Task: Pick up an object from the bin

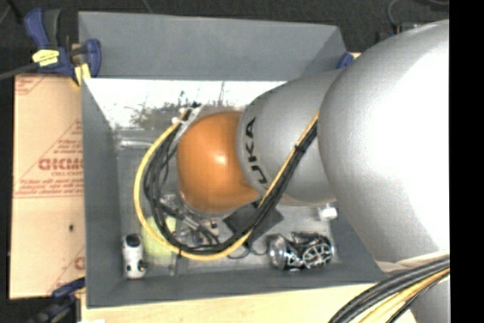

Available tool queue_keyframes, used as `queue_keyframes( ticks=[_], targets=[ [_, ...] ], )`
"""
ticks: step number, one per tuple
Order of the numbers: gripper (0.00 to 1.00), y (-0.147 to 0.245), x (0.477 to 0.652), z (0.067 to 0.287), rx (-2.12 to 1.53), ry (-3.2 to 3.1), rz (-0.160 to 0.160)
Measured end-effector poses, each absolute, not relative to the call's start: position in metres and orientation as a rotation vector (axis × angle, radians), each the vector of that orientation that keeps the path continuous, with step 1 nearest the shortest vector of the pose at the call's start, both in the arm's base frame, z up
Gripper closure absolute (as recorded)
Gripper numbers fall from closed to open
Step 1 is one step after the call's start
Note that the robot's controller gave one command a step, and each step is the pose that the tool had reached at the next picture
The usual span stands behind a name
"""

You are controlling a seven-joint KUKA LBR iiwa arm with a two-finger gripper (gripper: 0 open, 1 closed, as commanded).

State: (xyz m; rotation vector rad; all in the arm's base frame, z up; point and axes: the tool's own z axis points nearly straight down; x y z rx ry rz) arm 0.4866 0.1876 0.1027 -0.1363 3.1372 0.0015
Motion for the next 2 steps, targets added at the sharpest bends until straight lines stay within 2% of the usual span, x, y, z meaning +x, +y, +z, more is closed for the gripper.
queue_keyframes(
  ticks=[1, 2],
  targets=[
    [0.0, 0.19, 0.486, 0.068, -0.17, 3.128, 0.005],
    [0.0, 0.197, 0.495, 0.083, -0.44, 3.108, 0.0]
  ],
)
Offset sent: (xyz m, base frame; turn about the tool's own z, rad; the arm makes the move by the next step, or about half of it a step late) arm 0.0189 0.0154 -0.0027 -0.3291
